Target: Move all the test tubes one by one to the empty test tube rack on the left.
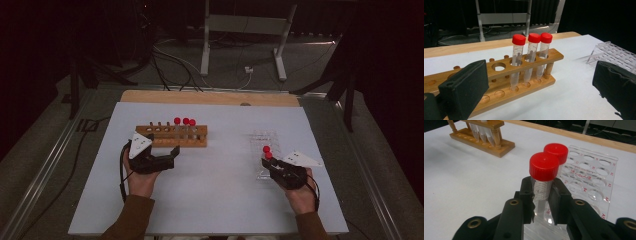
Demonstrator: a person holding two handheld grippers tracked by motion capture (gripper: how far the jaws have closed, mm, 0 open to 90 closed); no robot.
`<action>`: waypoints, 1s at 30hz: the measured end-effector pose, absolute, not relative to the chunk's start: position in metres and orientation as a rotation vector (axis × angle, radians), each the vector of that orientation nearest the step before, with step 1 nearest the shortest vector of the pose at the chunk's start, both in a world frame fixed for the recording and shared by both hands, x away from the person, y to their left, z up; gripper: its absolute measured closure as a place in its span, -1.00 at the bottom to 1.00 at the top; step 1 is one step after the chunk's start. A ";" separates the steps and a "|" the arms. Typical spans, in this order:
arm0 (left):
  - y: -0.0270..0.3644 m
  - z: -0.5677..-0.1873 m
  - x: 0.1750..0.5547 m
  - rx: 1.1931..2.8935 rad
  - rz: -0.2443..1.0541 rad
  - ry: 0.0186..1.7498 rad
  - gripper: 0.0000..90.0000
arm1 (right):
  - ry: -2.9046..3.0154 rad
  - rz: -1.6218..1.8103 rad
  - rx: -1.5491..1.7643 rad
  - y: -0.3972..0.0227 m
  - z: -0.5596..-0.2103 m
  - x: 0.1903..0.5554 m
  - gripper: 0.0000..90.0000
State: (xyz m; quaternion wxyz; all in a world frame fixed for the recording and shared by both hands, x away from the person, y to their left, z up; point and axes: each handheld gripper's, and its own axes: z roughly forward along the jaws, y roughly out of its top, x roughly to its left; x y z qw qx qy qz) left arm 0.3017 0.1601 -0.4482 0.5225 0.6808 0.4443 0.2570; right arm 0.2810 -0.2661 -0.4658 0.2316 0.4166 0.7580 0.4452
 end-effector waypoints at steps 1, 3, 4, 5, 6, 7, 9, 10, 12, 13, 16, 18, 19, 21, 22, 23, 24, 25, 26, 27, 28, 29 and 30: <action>0.160 -0.448 0.302 1.630 0.616 1.065 -0.97 | 2.082 1.225 1.144 -0.266 -0.465 0.281 0.65; 0.161 -0.448 0.302 1.632 0.617 1.063 -0.97 | 2.081 1.226 1.141 -0.266 -0.462 0.280 0.65; 0.161 -0.448 0.302 1.632 0.619 1.063 -0.97 | 2.080 1.229 1.138 -0.266 -0.461 0.280 0.65; 0.161 -0.448 0.302 1.632 0.620 1.064 -0.97 | 2.081 1.228 1.140 -0.267 -0.460 0.280 0.65; 0.161 -0.447 0.302 1.629 0.620 1.065 -0.97 | 2.079 1.230 1.139 -0.267 -0.459 0.280 0.65; 0.161 -0.447 0.302 1.630 0.623 1.066 -0.97 | 2.078 1.234 1.138 -0.267 -0.458 0.280 0.65; 0.162 -0.447 0.302 1.629 0.621 1.067 -0.97 | 2.078 1.235 1.131 -0.267 -0.455 0.280 0.65; 0.163 -0.447 0.302 1.630 0.620 1.068 -0.97 | 2.079 1.233 1.129 -0.267 -0.453 0.280 0.65; 0.163 -0.447 0.301 1.627 0.618 1.071 -0.97 | 2.080 1.235 1.124 -0.267 -0.450 0.280 0.65; 0.163 -0.447 0.301 1.629 0.617 1.071 -0.97 | 2.079 1.239 1.121 -0.267 -0.449 0.280 0.65; 0.163 -0.446 0.301 1.629 0.618 1.072 -0.97 | 2.074 1.247 1.120 -0.269 -0.444 0.280 0.65; 0.163 -0.446 0.301 1.630 0.617 1.070 -0.97 | 2.070 1.252 1.118 -0.269 -0.441 0.279 0.65; 0.163 -0.446 0.301 1.632 0.619 1.067 -0.97 | 2.067 1.258 1.117 -0.270 -0.439 0.279 0.65; 0.163 -0.446 0.301 1.631 0.619 1.068 -0.97 | 2.060 1.263 1.115 -0.271 -0.435 0.279 0.65; 0.163 -0.446 0.301 1.632 0.616 1.066 -0.97 | 2.059 1.266 1.115 -0.271 -0.434 0.279 0.65; 0.163 -0.446 0.301 1.632 0.614 1.066 -0.97 | 2.057 1.268 1.113 -0.271 -0.432 0.279 0.65; 0.162 -0.446 0.301 1.634 0.612 1.066 -0.97 | 2.055 1.270 1.111 -0.271 -0.431 0.279 0.65; 0.162 -0.446 0.301 1.635 0.611 1.066 -0.97 | 2.054 1.270 1.110 -0.271 -0.430 0.279 0.65; 0.162 -0.446 0.301 1.635 0.608 1.065 -0.97 | 2.053 1.271 1.110 -0.271 -0.428 0.279 0.65; 0.162 -0.447 0.301 1.635 0.606 1.066 -0.97 | 2.052 1.272 1.110 -0.271 -0.427 0.278 0.65; 0.162 -0.447 0.301 1.636 0.606 1.064 -0.97 | 2.049 1.273 1.107 -0.271 -0.426 0.278 0.65; 0.162 -0.446 0.301 1.637 0.604 1.061 -0.97 | 2.046 1.275 1.108 -0.272 -0.425 0.278 0.65; 0.161 -0.446 0.301 1.637 0.604 1.060 -0.97 | 2.043 1.278 1.105 -0.272 -0.423 0.278 0.65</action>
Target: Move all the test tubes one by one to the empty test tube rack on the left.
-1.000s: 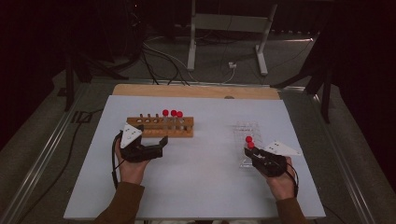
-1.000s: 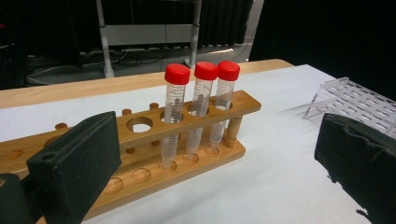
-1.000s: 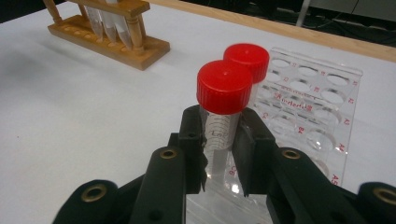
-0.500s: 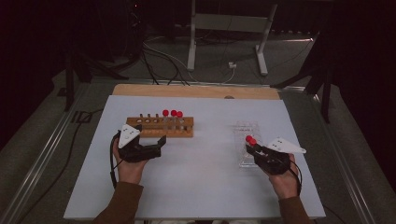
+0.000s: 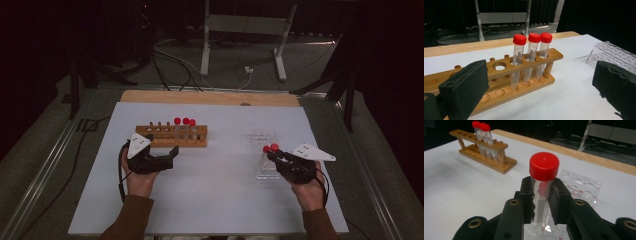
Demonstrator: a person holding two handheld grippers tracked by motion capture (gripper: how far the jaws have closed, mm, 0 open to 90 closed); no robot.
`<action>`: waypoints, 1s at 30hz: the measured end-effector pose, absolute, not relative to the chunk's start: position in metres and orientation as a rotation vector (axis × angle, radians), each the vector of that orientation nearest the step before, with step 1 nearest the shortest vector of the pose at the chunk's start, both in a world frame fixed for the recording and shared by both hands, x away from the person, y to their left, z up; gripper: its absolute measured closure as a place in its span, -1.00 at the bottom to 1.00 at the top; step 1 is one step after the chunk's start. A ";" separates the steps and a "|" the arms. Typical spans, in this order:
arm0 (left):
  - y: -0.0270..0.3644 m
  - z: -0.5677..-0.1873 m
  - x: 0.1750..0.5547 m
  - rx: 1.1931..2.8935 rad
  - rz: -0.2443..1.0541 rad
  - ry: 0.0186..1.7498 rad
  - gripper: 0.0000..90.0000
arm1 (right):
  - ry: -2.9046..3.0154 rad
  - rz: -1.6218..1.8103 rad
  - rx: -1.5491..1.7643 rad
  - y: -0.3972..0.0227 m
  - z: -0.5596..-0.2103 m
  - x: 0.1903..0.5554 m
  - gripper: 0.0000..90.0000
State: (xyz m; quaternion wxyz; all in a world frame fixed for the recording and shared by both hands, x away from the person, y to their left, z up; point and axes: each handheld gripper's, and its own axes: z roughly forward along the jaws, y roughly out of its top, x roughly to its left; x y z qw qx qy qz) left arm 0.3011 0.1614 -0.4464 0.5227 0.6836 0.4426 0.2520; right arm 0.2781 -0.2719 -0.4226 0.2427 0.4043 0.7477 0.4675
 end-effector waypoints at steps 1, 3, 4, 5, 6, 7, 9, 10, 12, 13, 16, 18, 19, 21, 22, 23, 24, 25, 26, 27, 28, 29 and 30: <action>0.161 -0.446 0.301 1.638 0.603 1.059 -0.97 | 2.042 1.279 1.103 -0.272 -0.422 0.278 0.65; 0.160 -0.447 0.301 1.641 0.603 1.058 -0.97 | 2.038 1.284 1.098 -0.272 -0.418 0.278 0.65; 0.160 -0.447 0.301 1.642 0.603 1.057 -0.97 | 2.036 1.289 1.096 -0.272 -0.417 0.277 0.65; 0.160 -0.447 0.301 1.645 0.602 1.055 -0.97 | 2.034 1.293 1.094 -0.272 -0.416 0.277 0.65; 0.160 -0.447 0.301 1.646 0.602 1.055 -0.97 | 2.034 1.301 1.092 -0.272 -0.415 0.277 0.65; 0.159 -0.447 0.301 1.645 0.602 1.054 -0.97 | 2.033 1.303 1.090 -0.272 -0.414 0.277 0.65; 0.159 -0.446 0.300 1.645 0.600 1.054 -0.97 | 2.035 1.307 1.086 -0.271 -0.413 0.276 0.65; 0.158 -0.446 0.300 1.644 0.600 1.053 -0.97 | 2.036 1.308 1.084 -0.271 -0.413 0.276 0.65; 0.157 -0.446 0.300 1.644 0.597 1.050 -0.97 | 2.039 1.315 1.083 -0.270 -0.413 0.277 0.65; 0.156 -0.446 0.300 1.645 0.594 1.047 -0.97 | 2.041 1.318 1.078 -0.269 -0.413 0.277 0.65; 0.153 -0.444 0.300 1.648 0.585 1.042 -0.97 | 2.049 1.323 1.069 -0.265 -0.413 0.277 0.65; 0.150 -0.443 0.299 1.648 0.581 1.033 -0.97 | 2.054 1.327 1.064 -0.261 -0.412 0.278 0.65; 0.148 -0.443 0.299 1.647 0.578 1.027 -0.97 | 2.058 1.328 1.058 -0.259 -0.412 0.278 0.65; 0.144 -0.443 0.299 1.654 0.571 1.017 -0.97 | 2.064 1.332 1.051 -0.255 -0.412 0.279 0.65; 0.142 -0.443 0.299 1.656 0.567 1.011 -0.97 | 2.067 1.336 1.045 -0.253 -0.411 0.279 0.65; 0.140 -0.443 0.299 1.663 0.563 1.007 -0.97 | 2.068 1.340 1.043 -0.251 -0.411 0.280 0.65; 0.137 -0.443 0.299 1.669 0.561 1.000 -0.97 | 2.071 1.345 1.040 -0.249 -0.410 0.280 0.65; 0.135 -0.444 0.299 1.673 0.558 0.996 -0.97 | 2.072 1.348 1.038 -0.247 -0.410 0.281 0.65; 0.132 -0.444 0.299 1.676 0.552 0.993 -0.97 | 2.075 1.351 1.036 -0.245 -0.409 0.282 0.65; 0.130 -0.445 0.300 1.678 0.546 0.987 -0.97 | 2.078 1.353 1.033 -0.243 -0.409 0.282 0.65; 0.127 -0.445 0.300 1.682 0.544 0.982 -0.97 | 2.081 1.355 1.029 -0.241 -0.408 0.283 0.65; 0.125 -0.445 0.300 1.689 0.543 0.977 -0.97 | 2.082 1.359 1.026 -0.238 -0.408 0.284 0.65; 0.122 -0.445 0.300 1.691 0.540 0.971 -0.97 | 2.085 1.361 1.021 -0.236 -0.408 0.284 0.65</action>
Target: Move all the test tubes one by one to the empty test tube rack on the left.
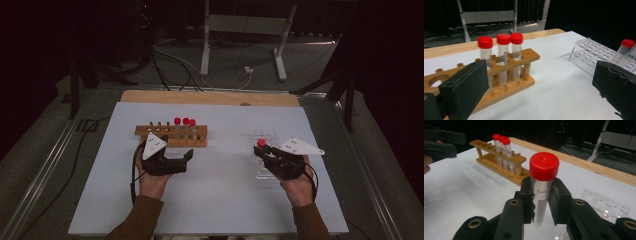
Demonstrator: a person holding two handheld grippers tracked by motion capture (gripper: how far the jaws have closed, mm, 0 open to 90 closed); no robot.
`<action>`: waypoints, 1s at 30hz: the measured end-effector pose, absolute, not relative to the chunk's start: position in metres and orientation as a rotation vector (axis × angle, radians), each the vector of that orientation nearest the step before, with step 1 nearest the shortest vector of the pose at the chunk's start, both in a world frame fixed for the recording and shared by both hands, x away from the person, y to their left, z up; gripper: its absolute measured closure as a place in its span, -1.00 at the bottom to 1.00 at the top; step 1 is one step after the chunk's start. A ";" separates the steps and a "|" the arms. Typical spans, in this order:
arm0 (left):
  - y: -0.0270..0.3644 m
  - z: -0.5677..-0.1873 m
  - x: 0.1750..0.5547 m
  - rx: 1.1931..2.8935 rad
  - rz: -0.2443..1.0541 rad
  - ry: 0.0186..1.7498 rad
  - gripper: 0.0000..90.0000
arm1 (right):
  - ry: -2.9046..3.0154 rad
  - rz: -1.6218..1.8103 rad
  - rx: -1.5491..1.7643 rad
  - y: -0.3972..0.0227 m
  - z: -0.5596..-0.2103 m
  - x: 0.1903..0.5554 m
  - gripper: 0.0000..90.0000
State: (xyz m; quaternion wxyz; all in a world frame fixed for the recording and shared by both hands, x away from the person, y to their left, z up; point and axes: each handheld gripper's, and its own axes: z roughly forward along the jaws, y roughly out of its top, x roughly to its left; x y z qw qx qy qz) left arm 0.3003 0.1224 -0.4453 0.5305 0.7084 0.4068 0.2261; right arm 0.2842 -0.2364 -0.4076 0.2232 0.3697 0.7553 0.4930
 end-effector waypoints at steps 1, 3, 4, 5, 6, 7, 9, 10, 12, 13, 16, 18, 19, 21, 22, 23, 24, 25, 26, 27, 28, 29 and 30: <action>0.120 -0.446 0.300 1.695 0.538 0.964 -0.97 | 2.087 1.363 1.018 -0.235 -0.407 0.285 0.65; 0.115 -0.446 0.300 1.705 0.534 0.955 -0.97 | 2.092 1.372 1.016 -0.231 -0.407 0.286 0.65; 0.112 -0.447 0.301 1.707 0.531 0.949 -0.97 | 2.096 1.378 1.015 -0.229 -0.408 0.286 0.65; 0.109 -0.447 0.301 1.710 0.527 0.944 -0.97 | 2.099 1.380 1.010 -0.227 -0.408 0.287 0.65; 0.107 -0.448 0.301 1.713 0.525 0.939 -0.97 | 2.102 1.383 1.009 -0.224 -0.408 0.287 0.65; 0.104 -0.448 0.301 1.719 0.523 0.932 -0.97 | 2.106 1.384 1.005 -0.222 -0.408 0.288 0.65; 0.098 -0.450 0.301 1.730 0.516 0.920 -0.97 | 2.112 1.389 0.999 -0.218 -0.407 0.289 0.65; 0.096 -0.450 0.301 1.733 0.513 0.916 -0.97 | 2.115 1.392 0.992 -0.216 -0.406 0.289 0.65; 0.091 -0.451 0.301 1.735 0.506 0.907 -0.97 | 2.122 1.396 0.985 -0.211 -0.405 0.290 0.65; 0.089 -0.451 0.301 1.740 0.505 0.902 -0.97 | 2.124 1.399 0.977 -0.209 -0.404 0.290 0.65; 0.083 -0.451 0.301 1.751 0.500 0.887 -0.97 | 2.135 1.399 0.967 -0.202 -0.403 0.292 0.65; 0.078 -0.451 0.301 1.757 0.497 0.877 -0.96 | 2.143 1.401 0.962 -0.198 -0.403 0.293 0.65; 0.076 -0.451 0.301 1.756 0.491 0.873 -0.96 | 2.148 1.401 0.962 -0.196 -0.404 0.293 0.65; 0.073 -0.452 0.301 1.762 0.489 0.864 -0.96 | 2.156 1.401 0.954 -0.192 -0.405 0.294 0.65; 0.071 -0.452 0.301 1.764 0.487 0.860 -0.96 | 2.160 1.402 0.952 -0.190 -0.405 0.294 0.65; 0.069 -0.452 0.301 1.767 0.484 0.858 -0.96 | 2.163 1.403 0.949 -0.188 -0.406 0.294 0.65; 0.066 -0.452 0.301 1.771 0.481 0.852 -0.96 | 2.167 1.404 0.948 -0.186 -0.406 0.294 0.65; 0.064 -0.453 0.301 1.775 0.478 0.849 -0.95 | 2.172 1.403 0.944 -0.184 -0.406 0.295 0.65; 0.062 -0.453 0.301 1.779 0.476 0.843 -0.94 | 2.176 1.403 0.941 -0.182 -0.406 0.295 0.65; 0.059 -0.454 0.301 1.780 0.470 0.839 -0.93 | 2.180 1.403 0.939 -0.180 -0.406 0.295 0.65; 0.057 -0.454 0.301 1.782 0.468 0.834 -0.92 | 2.183 1.405 0.937 -0.178 -0.406 0.295 0.65; 0.054 -0.454 0.301 1.789 0.466 0.826 -0.90 | 2.184 1.408 0.934 -0.176 -0.406 0.295 0.65; 0.052 -0.455 0.300 1.794 0.463 0.814 -0.88 | 2.190 1.409 0.926 -0.175 -0.406 0.295 0.65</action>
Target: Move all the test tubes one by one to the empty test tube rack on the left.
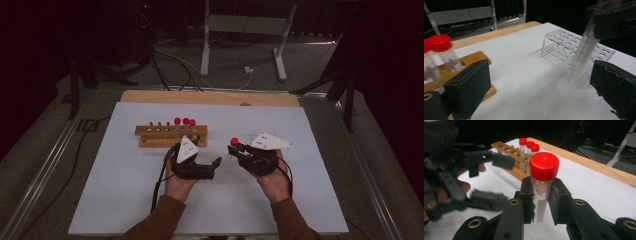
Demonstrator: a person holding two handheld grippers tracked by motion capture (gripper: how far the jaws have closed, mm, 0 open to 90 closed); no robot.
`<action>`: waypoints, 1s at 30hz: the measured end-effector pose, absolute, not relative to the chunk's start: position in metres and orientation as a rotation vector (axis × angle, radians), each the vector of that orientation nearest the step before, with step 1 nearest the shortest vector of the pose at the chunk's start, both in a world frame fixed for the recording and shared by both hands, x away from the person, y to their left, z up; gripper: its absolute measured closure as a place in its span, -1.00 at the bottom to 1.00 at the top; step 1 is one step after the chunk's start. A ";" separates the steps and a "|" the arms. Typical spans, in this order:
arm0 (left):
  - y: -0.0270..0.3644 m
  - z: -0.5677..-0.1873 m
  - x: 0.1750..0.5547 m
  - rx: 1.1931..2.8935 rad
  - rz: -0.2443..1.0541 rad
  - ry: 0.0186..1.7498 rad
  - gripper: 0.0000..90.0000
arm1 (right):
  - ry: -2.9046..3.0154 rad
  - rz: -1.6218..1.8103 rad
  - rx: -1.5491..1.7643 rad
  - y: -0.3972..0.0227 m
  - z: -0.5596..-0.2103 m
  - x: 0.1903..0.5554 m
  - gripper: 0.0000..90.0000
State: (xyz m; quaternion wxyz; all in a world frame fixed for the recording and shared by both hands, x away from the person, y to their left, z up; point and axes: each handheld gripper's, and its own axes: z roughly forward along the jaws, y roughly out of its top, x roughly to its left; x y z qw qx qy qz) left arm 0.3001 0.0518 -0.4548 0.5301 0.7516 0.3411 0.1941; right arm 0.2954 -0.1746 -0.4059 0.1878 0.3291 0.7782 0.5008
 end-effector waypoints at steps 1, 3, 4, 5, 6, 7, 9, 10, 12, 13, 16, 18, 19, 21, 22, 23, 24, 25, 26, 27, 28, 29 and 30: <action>0.050 -0.455 0.300 1.798 0.461 0.805 -0.85 | 2.192 1.410 0.923 -0.173 -0.406 0.296 0.65; 0.046 -0.456 0.299 1.807 0.455 0.791 -0.79 | 2.199 1.411 0.917 -0.169 -0.406 0.296 0.65; 0.044 -0.456 0.299 1.805 0.451 0.785 -0.72 | 2.204 1.412 0.915 -0.168 -0.407 0.296 0.65; 0.042 -0.456 0.298 1.806 0.449 0.777 -0.66 | 2.208 1.412 0.916 -0.166 -0.407 0.296 0.65; 0.040 -0.456 0.298 1.813 0.449 0.769 -0.62 | 2.210 1.413 0.913 -0.165 -0.408 0.296 0.65; 0.038 -0.456 0.297 1.818 0.451 0.762 -0.60 | 2.214 1.413 0.912 -0.164 -0.408 0.296 0.65; 0.035 -0.457 0.296 1.824 0.453 0.745 -0.45 | 2.222 1.412 0.910 -0.162 -0.409 0.296 0.65; 0.034 -0.457 0.296 1.826 0.459 0.737 -0.37 | 2.223 1.414 0.909 -0.160 -0.410 0.296 0.65; 0.033 -0.457 0.295 1.827 0.456 0.724 -0.16 | 2.228 1.416 0.907 -0.159 -0.411 0.295 0.65; 0.032 -0.457 0.295 1.826 0.448 0.716 -0.04 | 2.229 1.417 0.906 -0.158 -0.411 0.295 0.65; 0.031 -0.457 0.294 1.827 0.435 0.696 0.21 | 2.233 1.417 0.903 -0.157 -0.411 0.295 0.65; 0.030 -0.457 0.292 1.827 0.437 0.685 0.33 | 2.236 1.416 0.905 -0.157 -0.412 0.295 0.65; 0.030 -0.457 0.292 1.825 0.432 0.679 0.39 | 2.236 1.415 0.904 -0.157 -0.412 0.295 0.65; 0.031 -0.457 0.292 1.826 0.431 0.675 0.50 | 2.235 1.416 0.906 -0.157 -0.412 0.294 0.65; 0.031 -0.457 0.292 1.825 0.427 0.673 0.55 | 2.235 1.417 0.906 -0.157 -0.412 0.294 0.65; 0.031 -0.457 0.292 1.826 0.427 0.672 0.60 | 2.236 1.415 0.905 -0.157 -0.412 0.294 0.65; 0.031 -0.457 0.292 1.830 0.429 0.669 0.66 | 2.237 1.417 0.905 -0.158 -0.412 0.294 0.65; 0.031 -0.457 0.292 1.830 0.430 0.666 0.67 | 2.238 1.416 0.905 -0.158 -0.412 0.294 0.65; 0.031 -0.457 0.292 1.831 0.433 0.664 0.67 | 2.239 1.416 0.905 -0.158 -0.412 0.294 0.65; 0.030 -0.457 0.291 1.830 0.437 0.664 0.68 | 2.239 1.416 0.905 -0.158 -0.412 0.294 0.65; 0.030 -0.457 0.291 1.829 0.436 0.664 0.68 | 2.239 1.417 0.905 -0.158 -0.412 0.294 0.65; 0.030 -0.457 0.291 1.828 0.436 0.661 0.68 | 2.239 1.417 0.905 -0.158 -0.412 0.294 0.65; 0.030 -0.457 0.291 1.826 0.434 0.661 0.68 | 2.239 1.418 0.905 -0.159 -0.412 0.294 0.64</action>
